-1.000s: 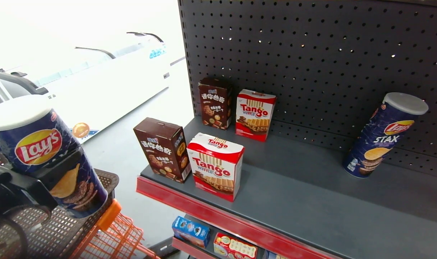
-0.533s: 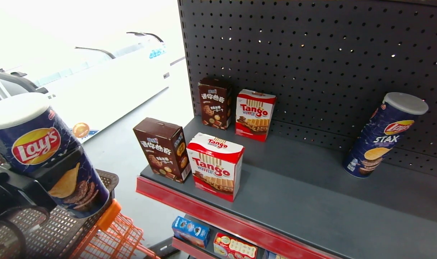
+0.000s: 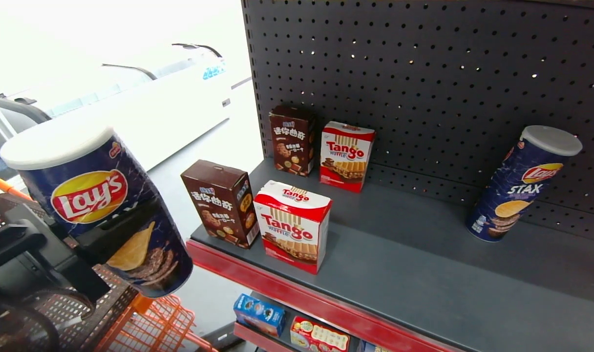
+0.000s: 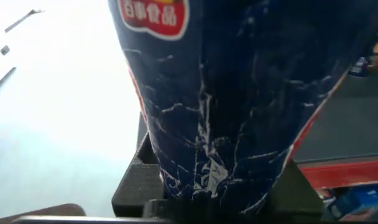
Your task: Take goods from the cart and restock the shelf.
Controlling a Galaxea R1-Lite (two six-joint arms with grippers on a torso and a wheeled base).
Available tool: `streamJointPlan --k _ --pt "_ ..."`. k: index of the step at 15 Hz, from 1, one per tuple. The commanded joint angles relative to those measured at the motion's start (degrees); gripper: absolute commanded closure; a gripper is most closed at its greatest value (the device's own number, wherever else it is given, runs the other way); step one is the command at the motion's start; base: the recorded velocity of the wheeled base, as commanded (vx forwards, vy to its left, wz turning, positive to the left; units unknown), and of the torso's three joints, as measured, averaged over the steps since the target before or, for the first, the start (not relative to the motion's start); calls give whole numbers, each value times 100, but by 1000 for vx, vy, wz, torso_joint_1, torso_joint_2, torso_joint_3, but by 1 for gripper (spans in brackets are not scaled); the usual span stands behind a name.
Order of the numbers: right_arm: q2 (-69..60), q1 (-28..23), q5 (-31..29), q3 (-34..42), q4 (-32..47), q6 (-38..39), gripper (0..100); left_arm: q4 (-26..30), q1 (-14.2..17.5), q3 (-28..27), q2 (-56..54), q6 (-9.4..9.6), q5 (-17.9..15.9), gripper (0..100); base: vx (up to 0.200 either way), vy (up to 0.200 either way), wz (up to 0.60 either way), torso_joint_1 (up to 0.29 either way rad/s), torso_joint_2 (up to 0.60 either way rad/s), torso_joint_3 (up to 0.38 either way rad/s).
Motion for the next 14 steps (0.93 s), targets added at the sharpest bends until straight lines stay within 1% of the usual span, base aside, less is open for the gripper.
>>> streamJointPlan --k 1,4,5,6,7,8,9,12,13,14 --pt "0 4 0 0 -2 -3 0 -4 -489 10 -65 -14 -10 100 0 0 0 0 0 0" --pt "0 4 0 0 -2 -3 0 -4 -1096 71 -65 -23 -10 100 0 0 0 0 0 0" --pt "0 4 0 0 -2 -3 0 -4 -1227 71 -65 -14 -18 100 0 0 0 0 0 0" --pt "0 4 0 0 -2 -3 0 -13 -1359 45 -65 -14 -54 100 0 0 -600 2 7 -2" --pt "9 4 0 0 -2 -3 0 -13 -1421 19 -65 -23 -203 100 0 0 -600 -2 7 2" --pt "9 4 0 0 -2 -3 0 -13 -1421 19 -65 -23 -203 100 0 0 -600 2 2 -2" --pt "0 4 0 0 -2 -3 0 -4 -1412 -17 -57 -14 -704 100 0 0 -600 -7 2 7" --pt "0 4 0 0 -2 -3 0 -13 -1421 -60 -48 -14 -994 100 0 0 -600 9 4 1" --pt "0 4 0 0 -2 -3 0 -13 -1421 -60 -48 -14 -994 100 0 0 -600 2 2 2" --pt "0 4 0 0 -2 -3 0 -13 -1412 -87 -21 -23 -1064 100 0 0 -600 7 -2 -2"
